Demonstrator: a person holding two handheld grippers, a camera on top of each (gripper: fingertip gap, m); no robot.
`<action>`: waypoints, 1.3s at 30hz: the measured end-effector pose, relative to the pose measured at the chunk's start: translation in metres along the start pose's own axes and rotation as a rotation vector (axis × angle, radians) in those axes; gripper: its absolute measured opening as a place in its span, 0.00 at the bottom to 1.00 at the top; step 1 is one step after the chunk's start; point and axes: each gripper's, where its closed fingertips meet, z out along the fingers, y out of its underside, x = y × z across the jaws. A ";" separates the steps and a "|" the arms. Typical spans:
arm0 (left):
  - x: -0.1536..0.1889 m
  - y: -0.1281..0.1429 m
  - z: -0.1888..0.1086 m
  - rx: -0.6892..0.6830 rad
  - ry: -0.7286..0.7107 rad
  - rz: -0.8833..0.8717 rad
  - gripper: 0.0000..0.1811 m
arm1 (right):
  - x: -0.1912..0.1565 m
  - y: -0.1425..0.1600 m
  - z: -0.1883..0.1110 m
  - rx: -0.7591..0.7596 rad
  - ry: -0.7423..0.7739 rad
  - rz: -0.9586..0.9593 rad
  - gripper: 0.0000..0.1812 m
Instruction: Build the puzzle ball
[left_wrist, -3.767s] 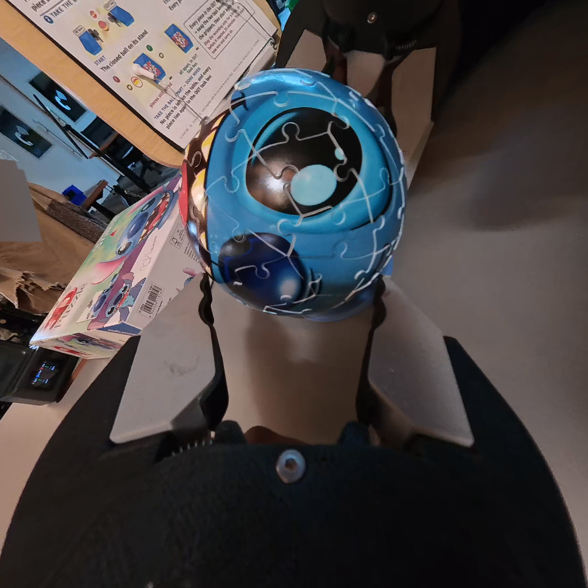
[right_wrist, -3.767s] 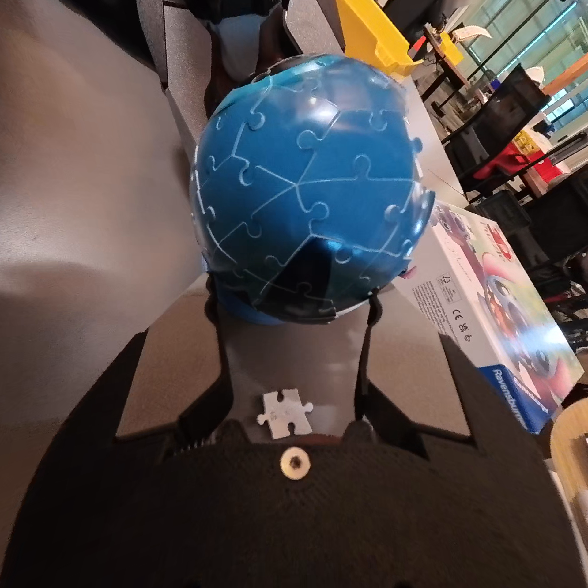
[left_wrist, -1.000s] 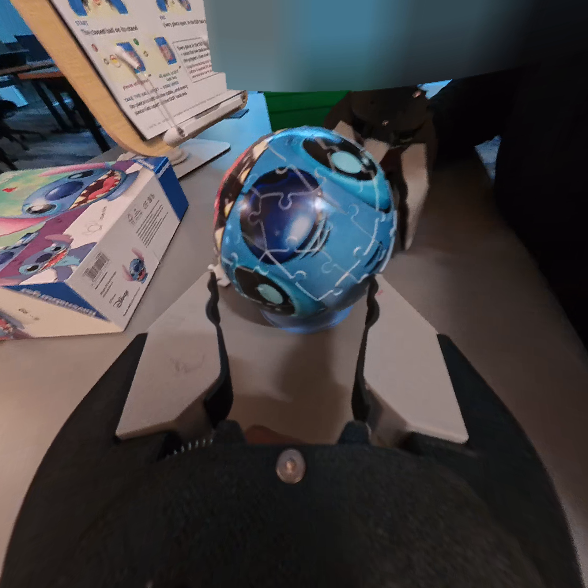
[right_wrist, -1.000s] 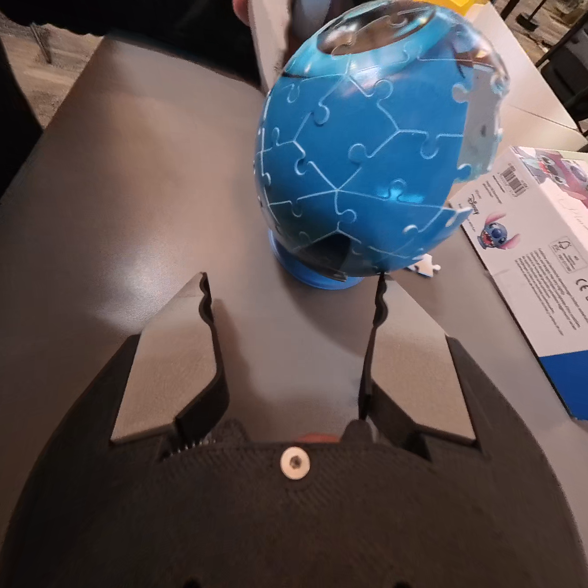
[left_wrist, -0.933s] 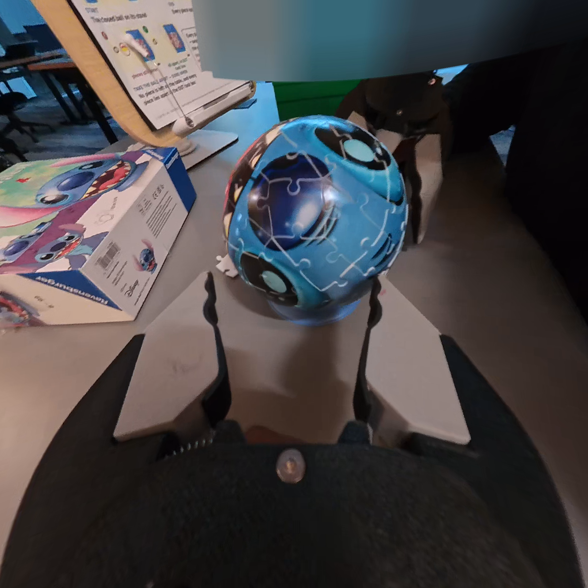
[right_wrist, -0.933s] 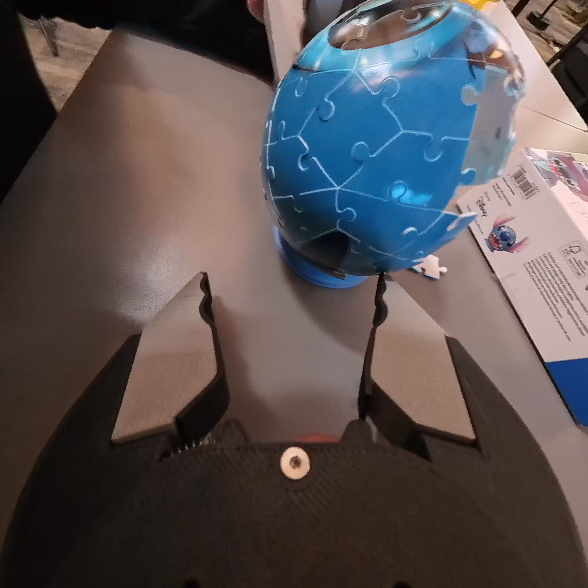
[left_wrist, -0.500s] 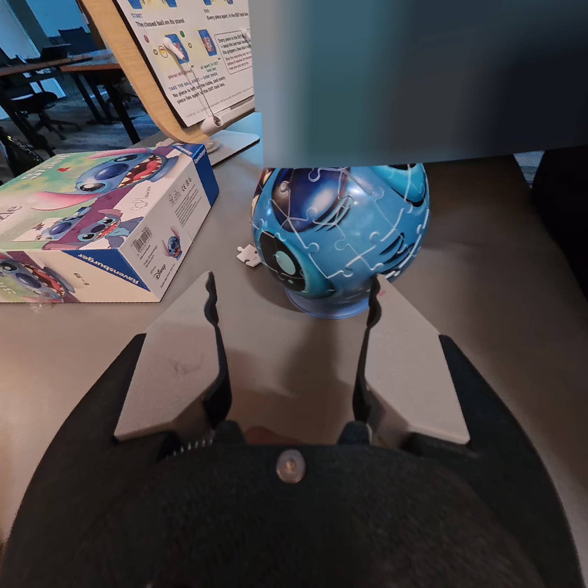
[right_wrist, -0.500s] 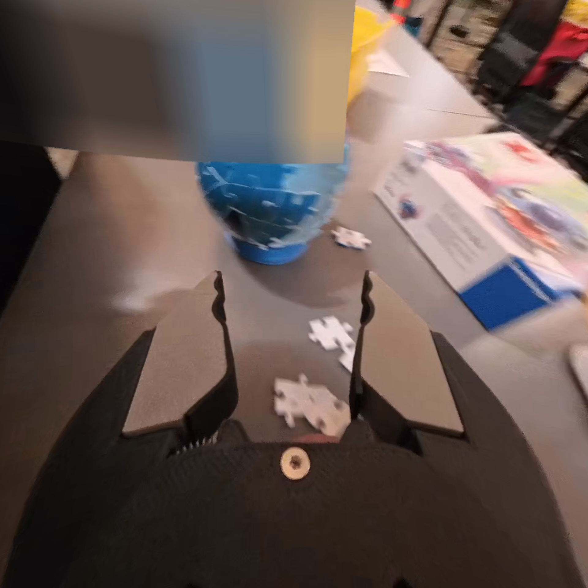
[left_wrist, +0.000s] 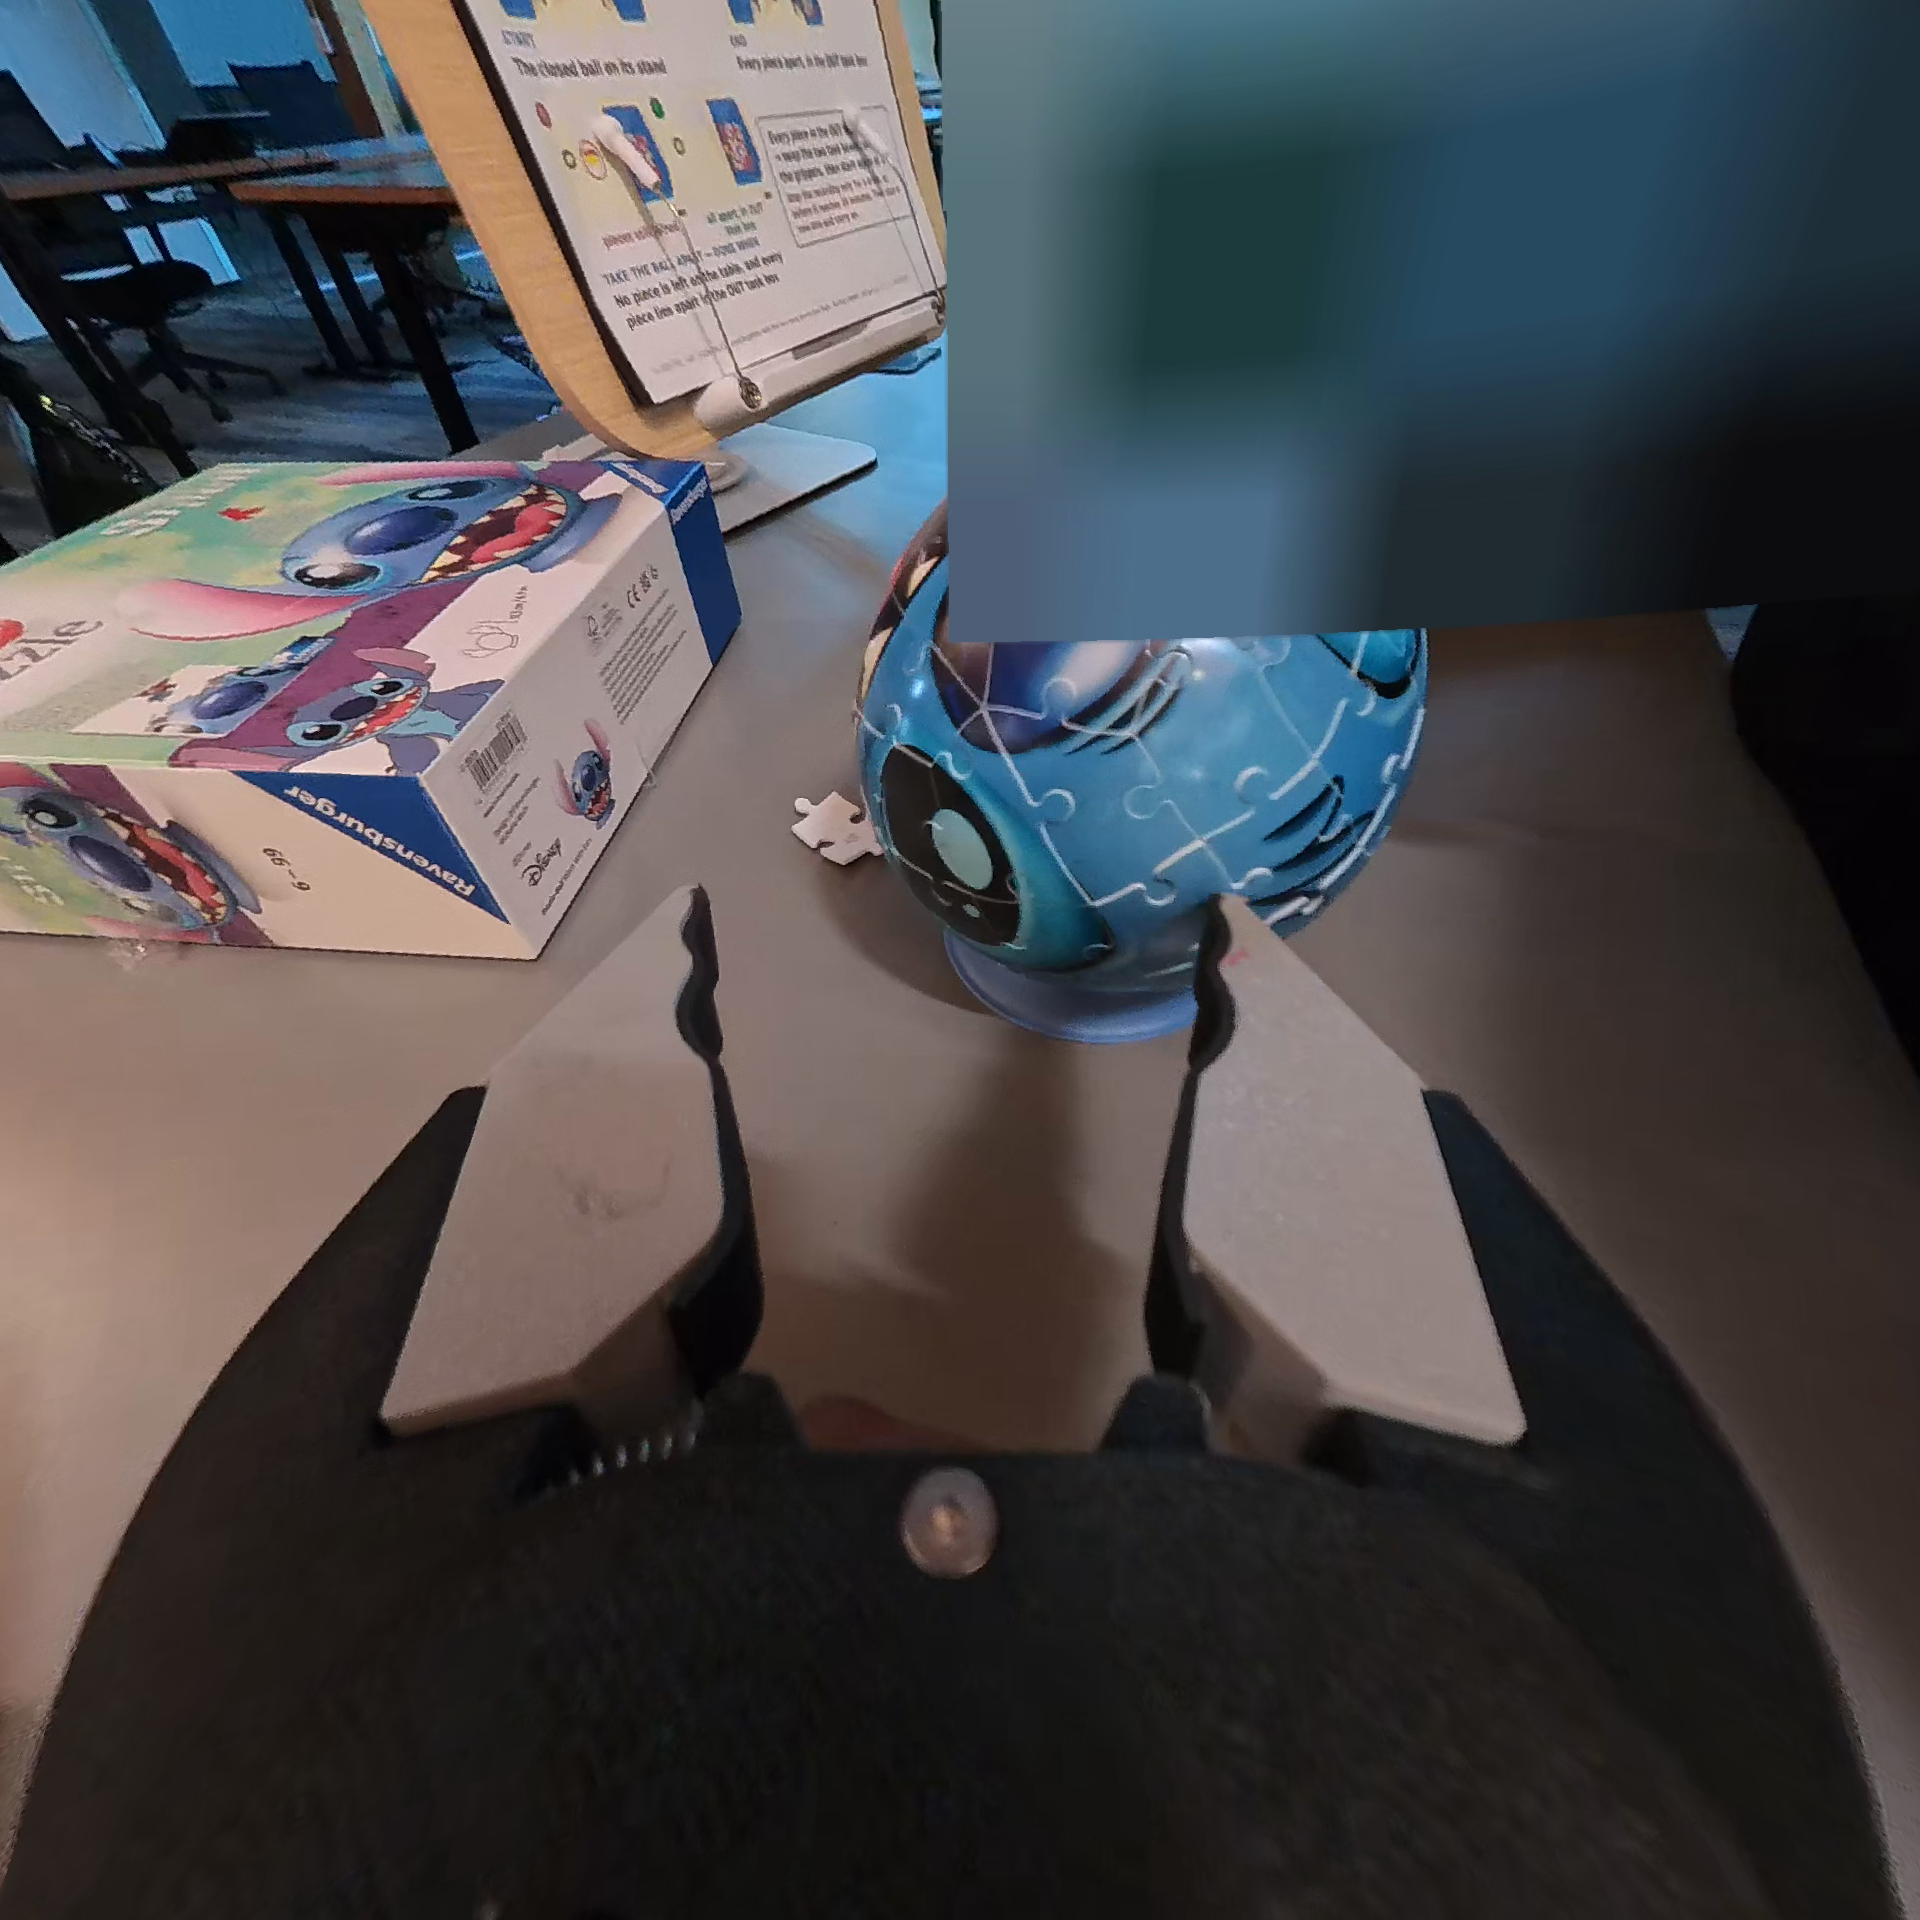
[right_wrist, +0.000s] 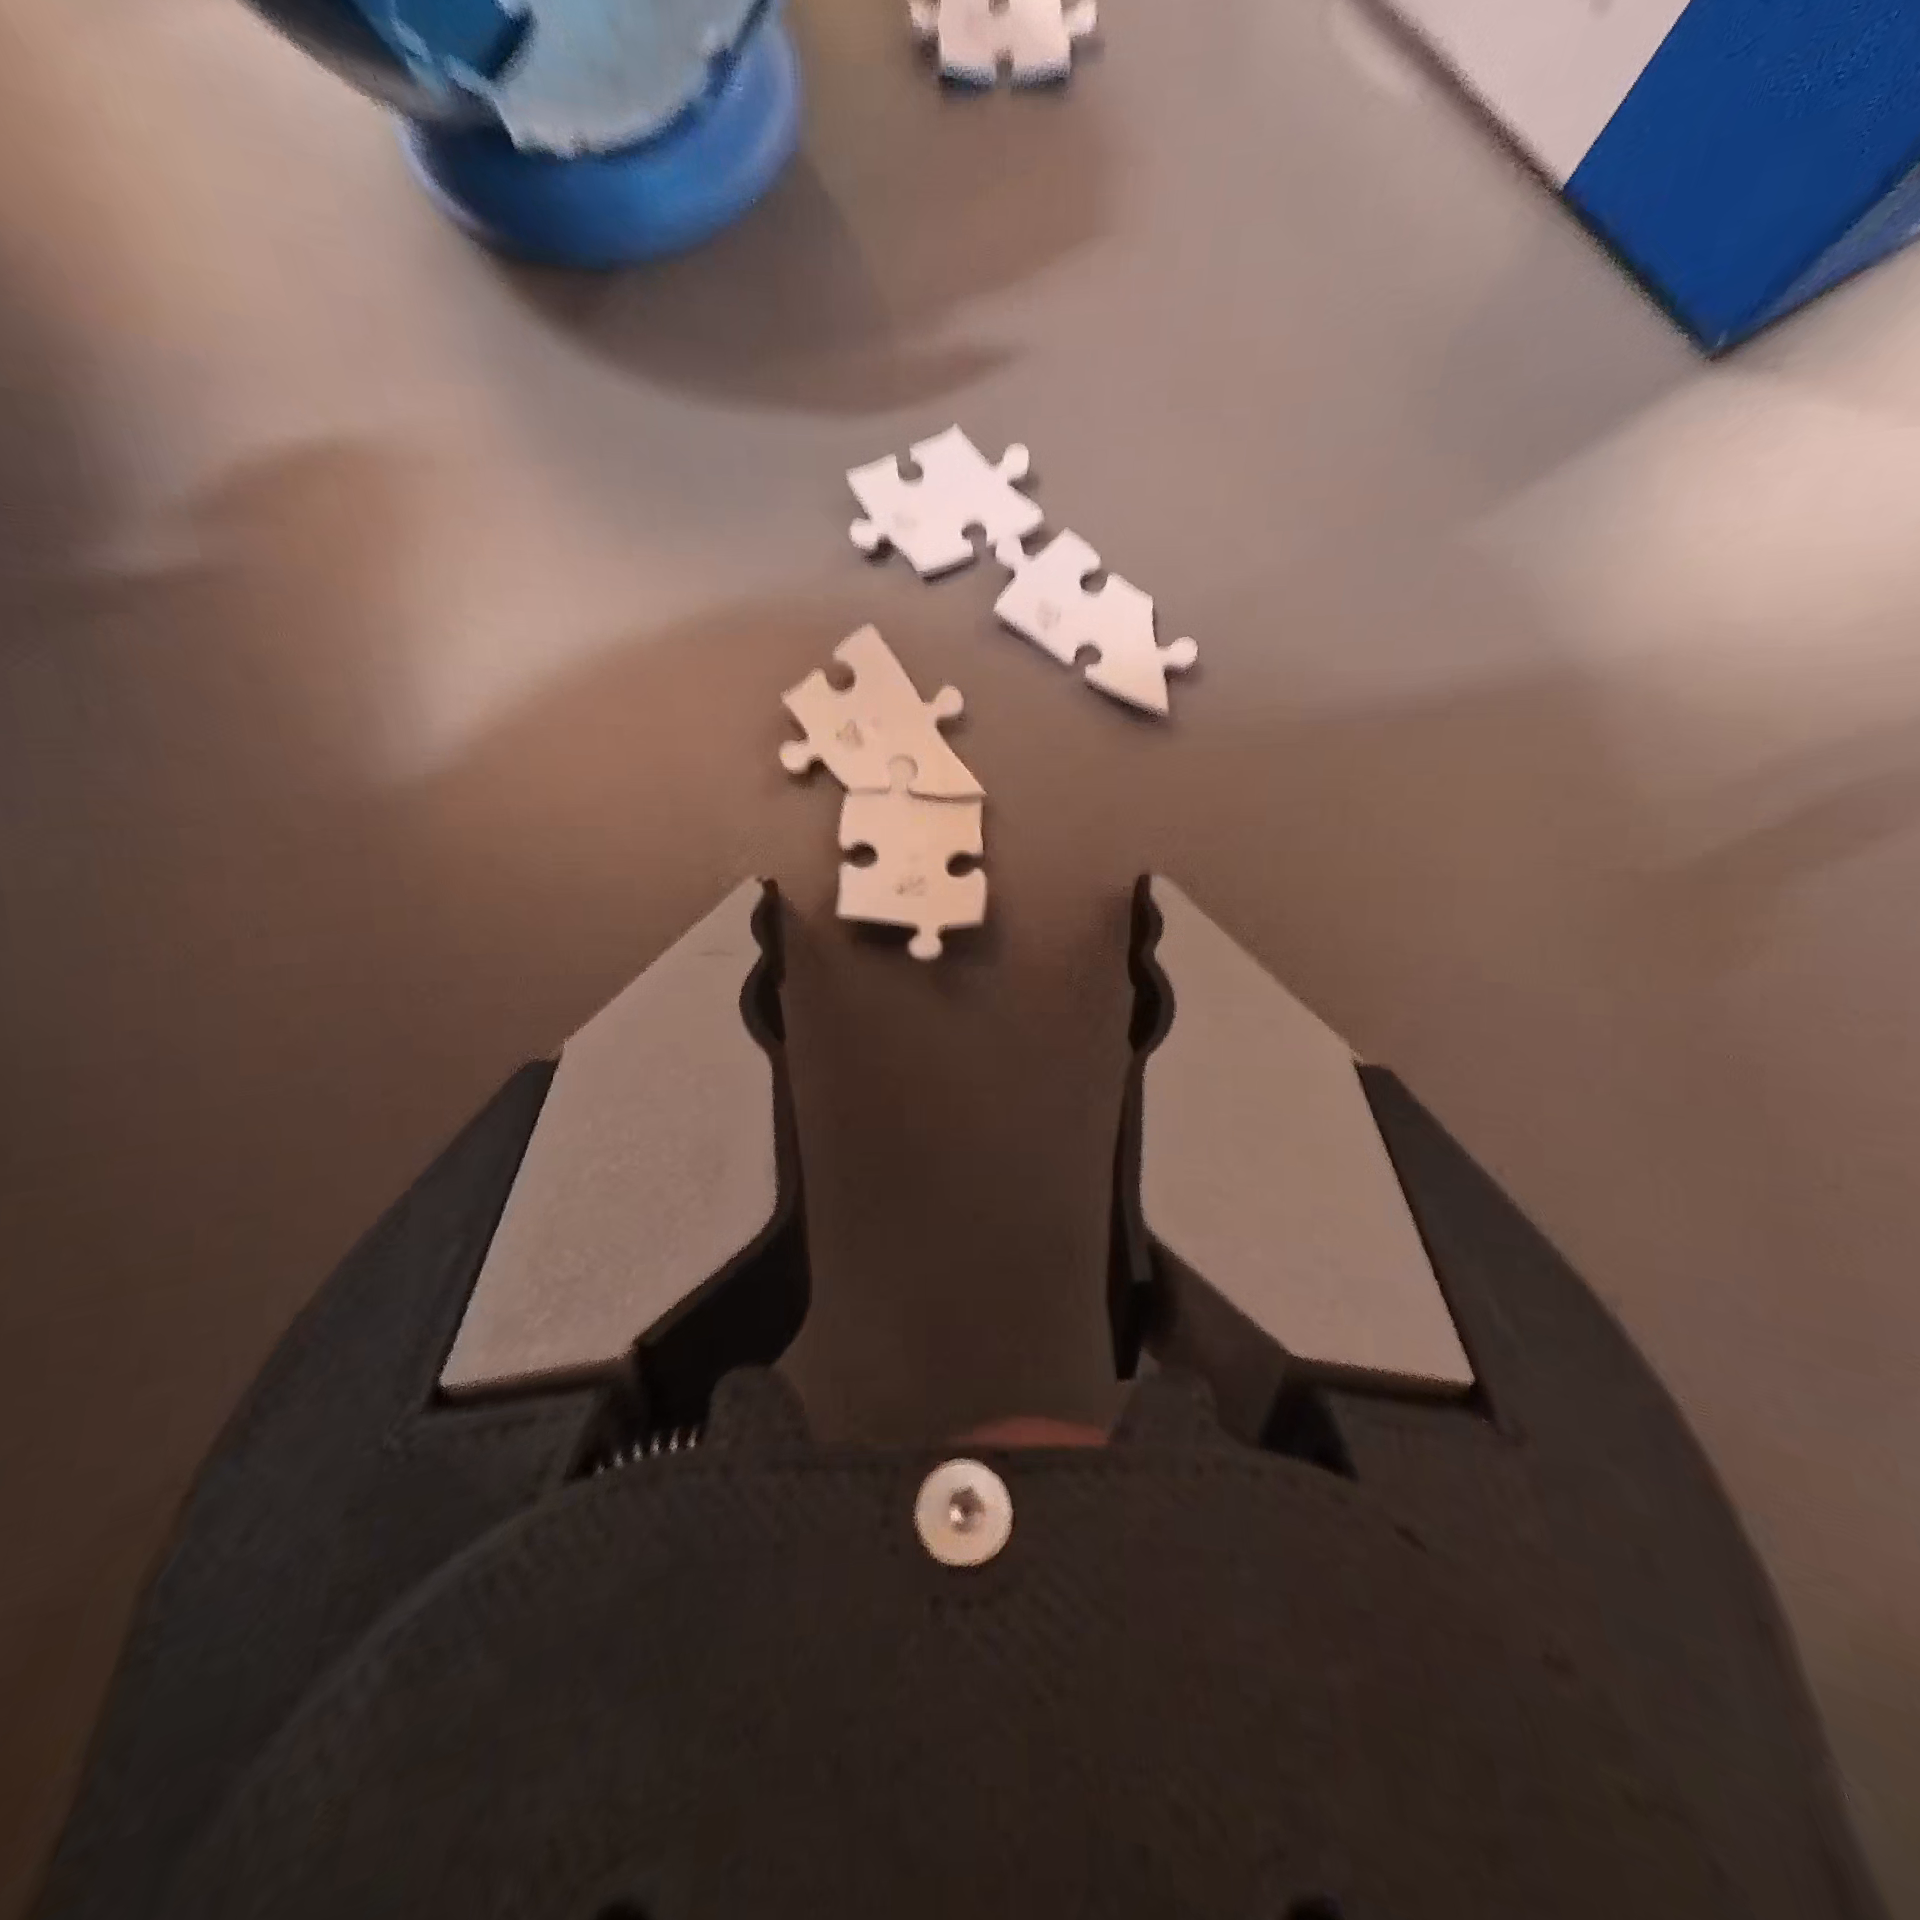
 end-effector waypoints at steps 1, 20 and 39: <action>0.000 0.000 -0.001 0.004 0.000 -0.003 0.49 | -0.001 -0.002 0.000 0.011 -0.005 0.002 0.34; -0.003 -0.002 -0.017 -0.009 -0.108 0.049 0.47 | 0.010 0.001 -0.010 0.023 0.093 -0.040 0.14; -0.005 0.019 -0.025 -0.090 -0.162 -0.011 0.43 | 0.005 -0.047 0.011 0.044 0.170 0.138 0.40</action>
